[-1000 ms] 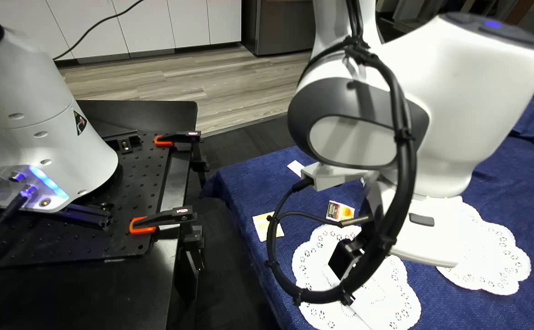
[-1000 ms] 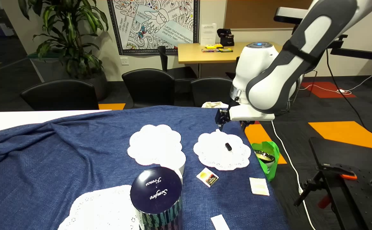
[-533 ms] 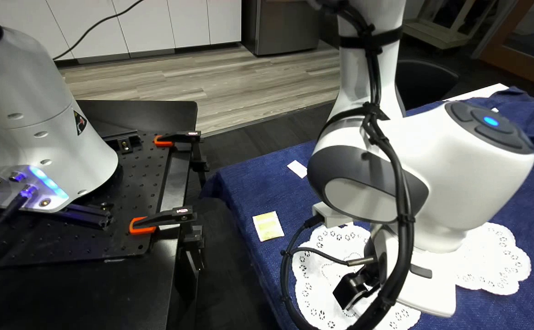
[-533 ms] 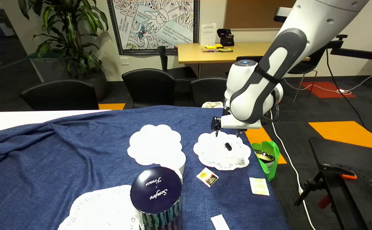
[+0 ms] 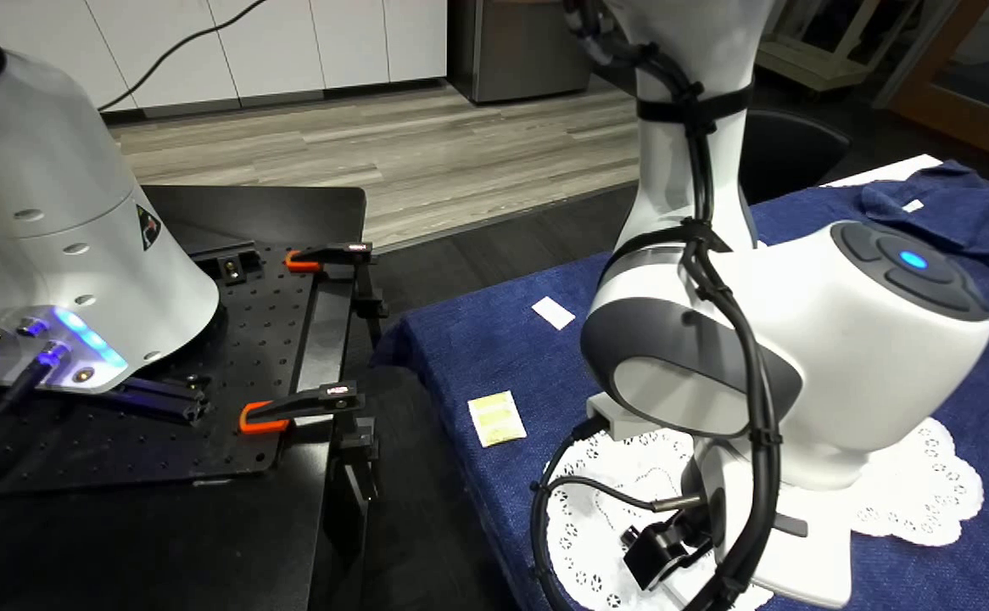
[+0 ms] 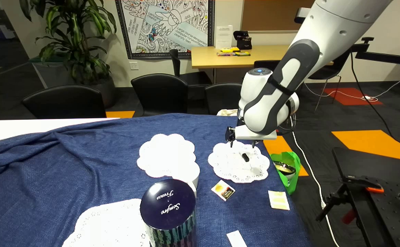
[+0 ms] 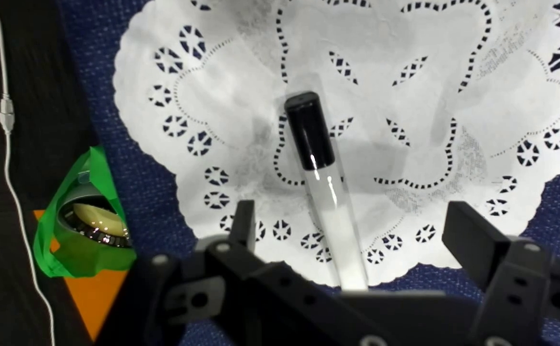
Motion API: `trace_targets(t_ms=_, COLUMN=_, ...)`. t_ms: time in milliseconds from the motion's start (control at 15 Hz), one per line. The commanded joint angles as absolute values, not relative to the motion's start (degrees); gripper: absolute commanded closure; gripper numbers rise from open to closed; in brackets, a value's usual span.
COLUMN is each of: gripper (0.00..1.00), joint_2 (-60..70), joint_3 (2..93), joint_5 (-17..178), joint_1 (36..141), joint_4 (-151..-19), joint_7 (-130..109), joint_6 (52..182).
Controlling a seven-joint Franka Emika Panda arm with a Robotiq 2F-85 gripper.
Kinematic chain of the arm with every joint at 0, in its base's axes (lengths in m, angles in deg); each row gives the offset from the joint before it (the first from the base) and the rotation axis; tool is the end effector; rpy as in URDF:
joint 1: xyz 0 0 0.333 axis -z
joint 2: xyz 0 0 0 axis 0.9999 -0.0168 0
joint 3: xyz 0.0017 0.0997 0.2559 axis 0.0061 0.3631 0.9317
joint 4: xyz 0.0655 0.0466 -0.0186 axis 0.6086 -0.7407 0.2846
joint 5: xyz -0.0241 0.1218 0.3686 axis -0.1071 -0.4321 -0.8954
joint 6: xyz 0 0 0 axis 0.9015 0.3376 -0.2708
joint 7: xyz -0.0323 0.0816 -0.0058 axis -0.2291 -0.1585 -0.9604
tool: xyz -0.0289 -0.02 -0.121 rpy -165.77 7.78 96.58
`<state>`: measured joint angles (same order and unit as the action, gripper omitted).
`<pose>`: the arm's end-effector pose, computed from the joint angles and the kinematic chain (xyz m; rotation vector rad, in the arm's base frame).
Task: Put the marker in the white cup
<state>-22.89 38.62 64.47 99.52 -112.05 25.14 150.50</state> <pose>0.4845 -0.2415 0.0251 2.4665 -1.8047 0.1919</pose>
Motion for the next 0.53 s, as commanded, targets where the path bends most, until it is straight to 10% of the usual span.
trace_targets(t_ms=0, gripper=0.0, joint_2=-23.0, joint_3=38.4, joint_5=61.9, joint_1=98.7, joint_4=-111.9, joint_7=23.4, joint_6=150.9)
trace_targets(t_ms=467, gripper=0.0, joint_2=-24.0, joint_3=37.7, joint_5=62.2, joint_1=97.3, joint_4=-111.4, joint_7=23.4, joint_6=151.4)
